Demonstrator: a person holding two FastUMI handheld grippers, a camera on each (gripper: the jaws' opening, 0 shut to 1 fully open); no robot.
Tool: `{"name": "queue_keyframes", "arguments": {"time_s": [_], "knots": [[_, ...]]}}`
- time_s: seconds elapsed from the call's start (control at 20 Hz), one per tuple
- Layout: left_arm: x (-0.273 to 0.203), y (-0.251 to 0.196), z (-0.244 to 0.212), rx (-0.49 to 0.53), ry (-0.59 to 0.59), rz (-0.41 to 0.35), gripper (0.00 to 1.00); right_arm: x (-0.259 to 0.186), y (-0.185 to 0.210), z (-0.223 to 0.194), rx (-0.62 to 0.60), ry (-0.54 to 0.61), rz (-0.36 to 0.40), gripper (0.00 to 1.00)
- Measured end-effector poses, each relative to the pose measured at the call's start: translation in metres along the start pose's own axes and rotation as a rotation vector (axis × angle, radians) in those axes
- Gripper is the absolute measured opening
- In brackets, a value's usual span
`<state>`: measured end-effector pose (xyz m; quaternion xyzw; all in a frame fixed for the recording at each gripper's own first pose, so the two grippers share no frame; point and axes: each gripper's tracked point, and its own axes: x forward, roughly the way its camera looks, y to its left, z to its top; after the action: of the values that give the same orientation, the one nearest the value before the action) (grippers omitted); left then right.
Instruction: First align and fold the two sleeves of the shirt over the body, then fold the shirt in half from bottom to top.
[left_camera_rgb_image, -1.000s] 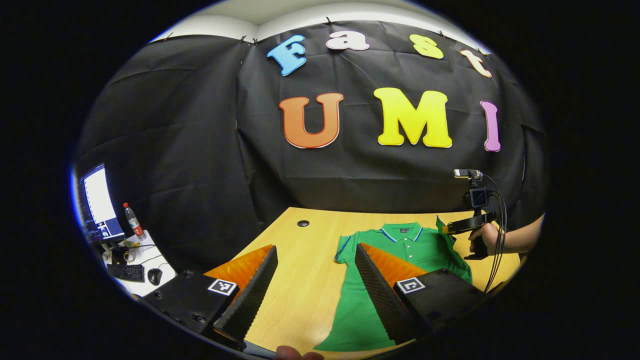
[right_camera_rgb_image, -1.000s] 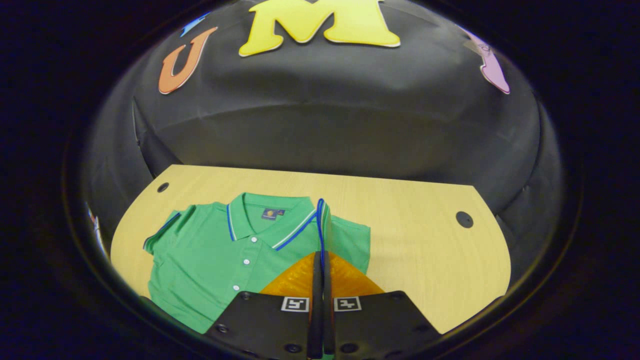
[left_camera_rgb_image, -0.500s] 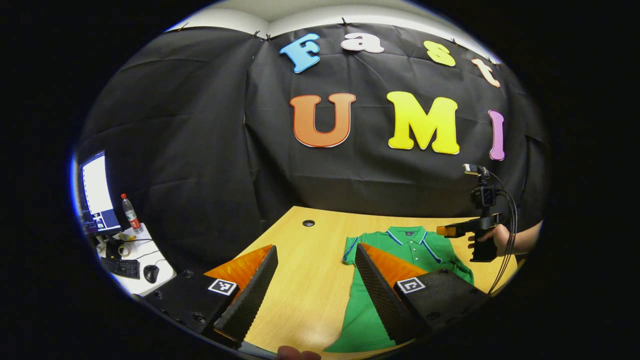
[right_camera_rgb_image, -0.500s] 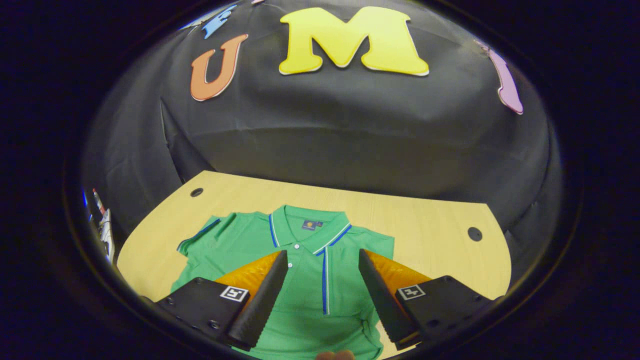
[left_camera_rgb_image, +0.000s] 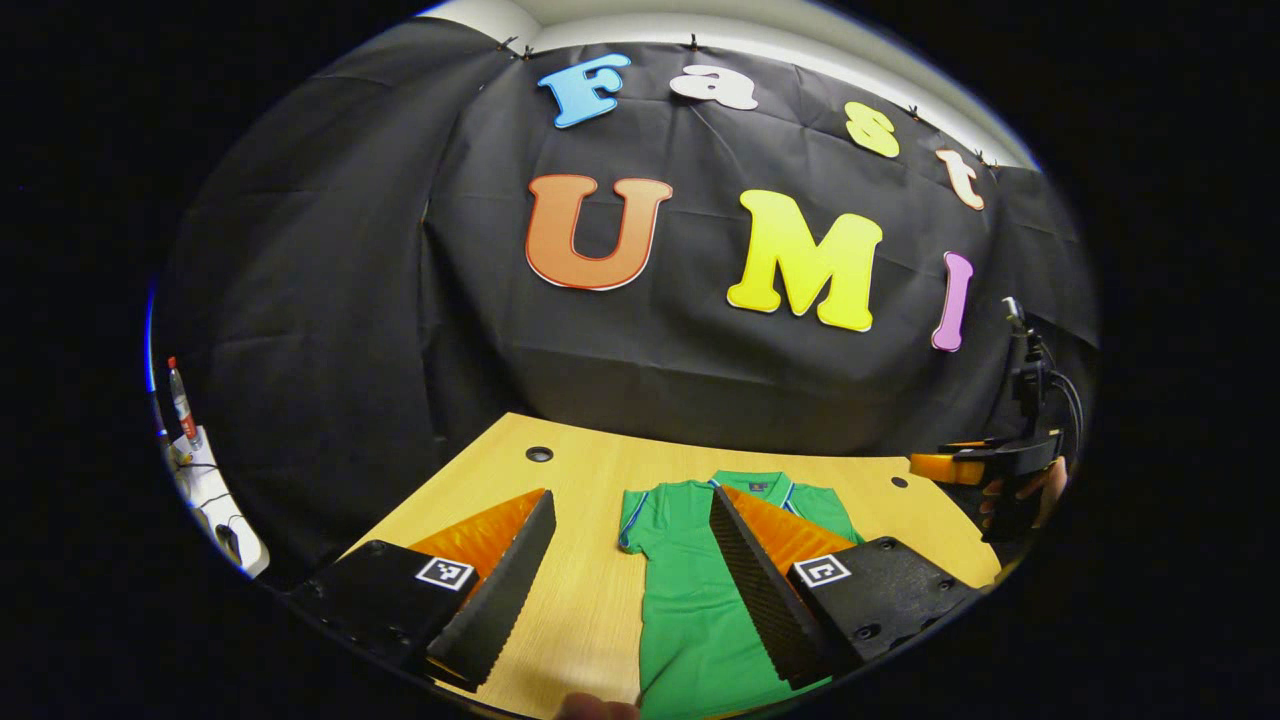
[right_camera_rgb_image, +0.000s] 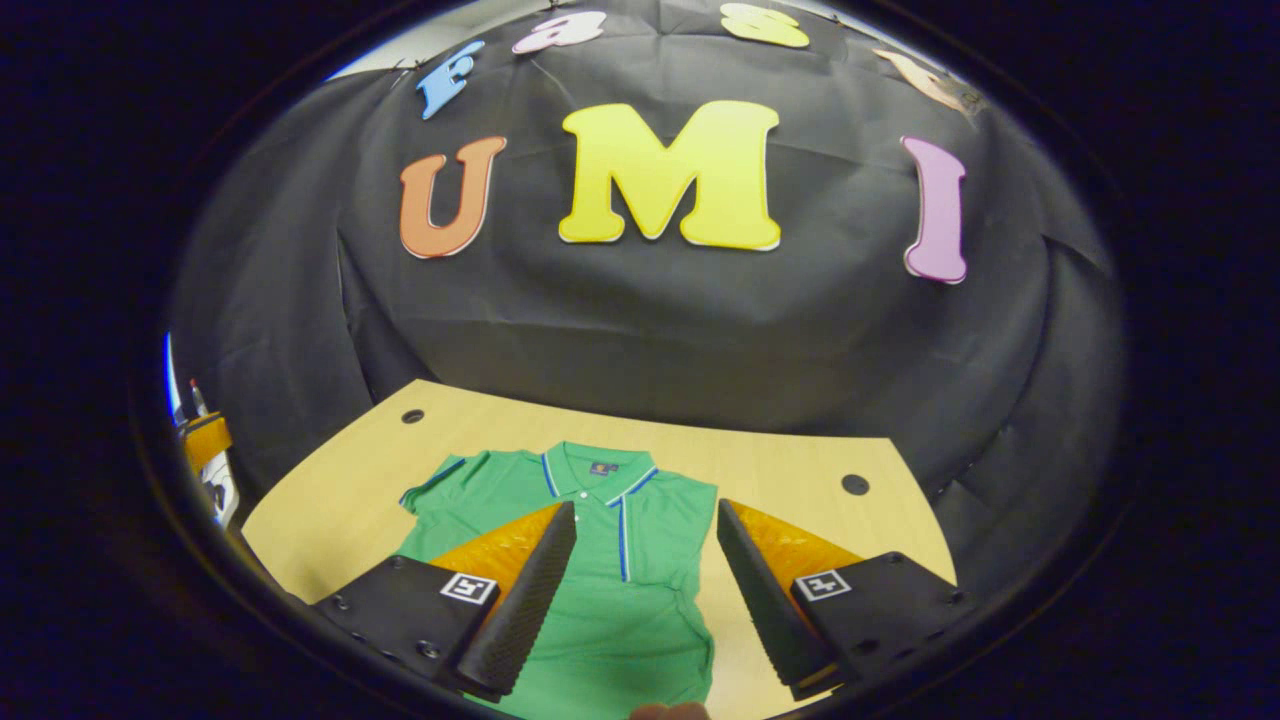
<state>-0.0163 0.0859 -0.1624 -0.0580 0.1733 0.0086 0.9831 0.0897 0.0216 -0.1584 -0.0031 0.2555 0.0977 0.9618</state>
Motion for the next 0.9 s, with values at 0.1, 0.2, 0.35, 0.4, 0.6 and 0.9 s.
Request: {"name": "queue_keyframes", "arguments": {"time_s": [0.1,0.2,0.35,0.4,0.6,0.9], "knots": [[0.02,-0.001,-0.009,0.013,0.037,-0.038,1.0,-0.023,0.001,0.002,0.015,-0.007,-0.003,0.92],[0.041,-0.003,-0.017,0.011,0.069,-0.068,1.0,-0.042,-0.003,0.003,0.012,-0.01,-0.013,0.92],[0.075,-0.009,-0.032,0.011,0.12,-0.115,0.99,-0.063,-0.008,0.003,0.035,-0.009,-0.025,0.92],[0.087,-0.014,-0.037,0.01,0.133,-0.135,0.99,-0.069,-0.01,-0.001,0.052,0.0,-0.029,0.89],[0.129,-0.011,-0.06,0.019,0.193,-0.154,0.99,-0.086,-0.025,-0.016,0.074,0.025,-0.07,0.92],[0.176,0.005,-0.108,-0.017,0.325,-0.143,0.99,-0.11,-0.064,-0.041,0.123,0.073,-0.165,0.89]]}}
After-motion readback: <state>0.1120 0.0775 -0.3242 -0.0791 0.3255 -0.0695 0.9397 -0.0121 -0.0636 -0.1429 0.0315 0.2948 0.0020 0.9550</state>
